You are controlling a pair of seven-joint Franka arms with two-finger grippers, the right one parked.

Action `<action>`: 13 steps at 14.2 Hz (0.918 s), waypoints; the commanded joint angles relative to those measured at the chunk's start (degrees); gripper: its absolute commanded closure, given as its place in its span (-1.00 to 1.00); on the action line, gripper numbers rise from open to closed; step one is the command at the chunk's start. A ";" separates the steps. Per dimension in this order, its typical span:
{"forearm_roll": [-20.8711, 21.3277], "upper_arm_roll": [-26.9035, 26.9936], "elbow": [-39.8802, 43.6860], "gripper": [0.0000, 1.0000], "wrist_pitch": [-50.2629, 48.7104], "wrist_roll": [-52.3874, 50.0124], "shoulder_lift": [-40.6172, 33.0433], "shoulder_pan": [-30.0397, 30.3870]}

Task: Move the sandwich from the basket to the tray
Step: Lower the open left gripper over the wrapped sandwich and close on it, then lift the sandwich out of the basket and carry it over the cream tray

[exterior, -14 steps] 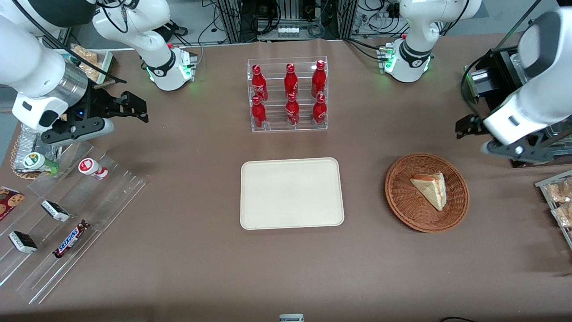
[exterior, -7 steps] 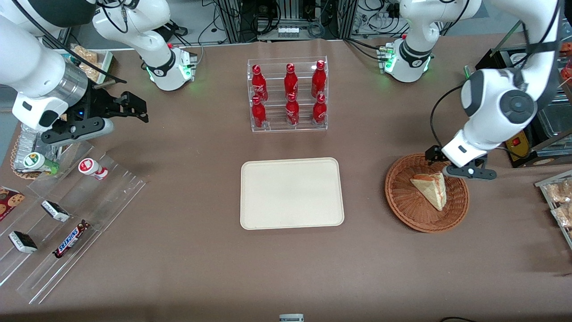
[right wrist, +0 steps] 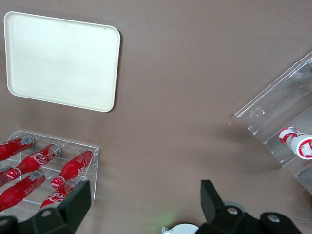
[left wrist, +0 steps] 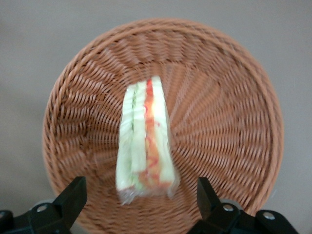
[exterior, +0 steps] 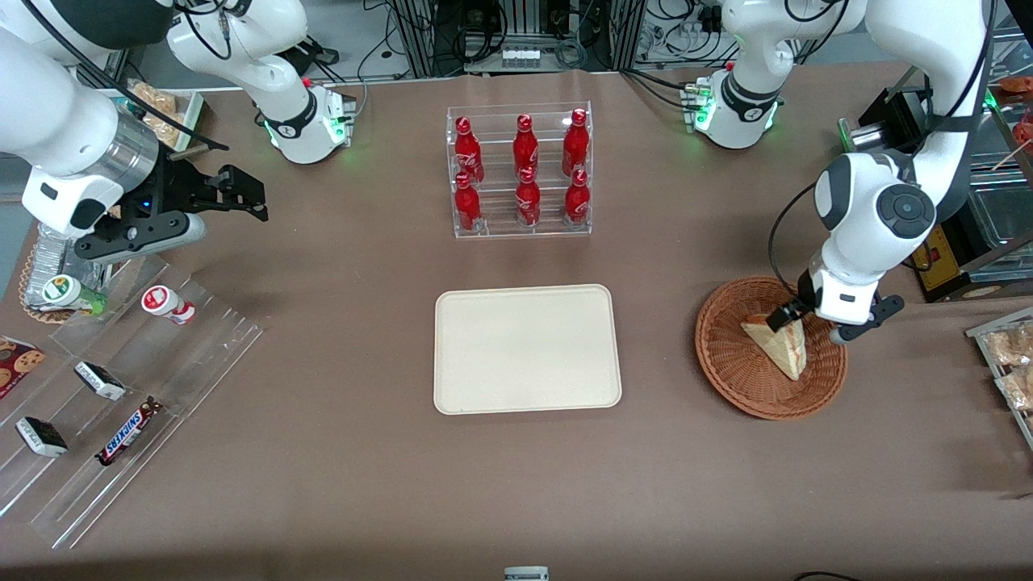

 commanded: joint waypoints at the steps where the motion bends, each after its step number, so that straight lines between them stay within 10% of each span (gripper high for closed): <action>1: 0.36 -0.43 1.30 -0.97 2.26 -9.24 3.77 0.61; 4: 0.54 -0.43 1.04 0.80 3.41 -8.73 5.27 0.61; 13: 0.71 -1.13 23.34 0.99 -15.75 -7.67 10.61 -12.63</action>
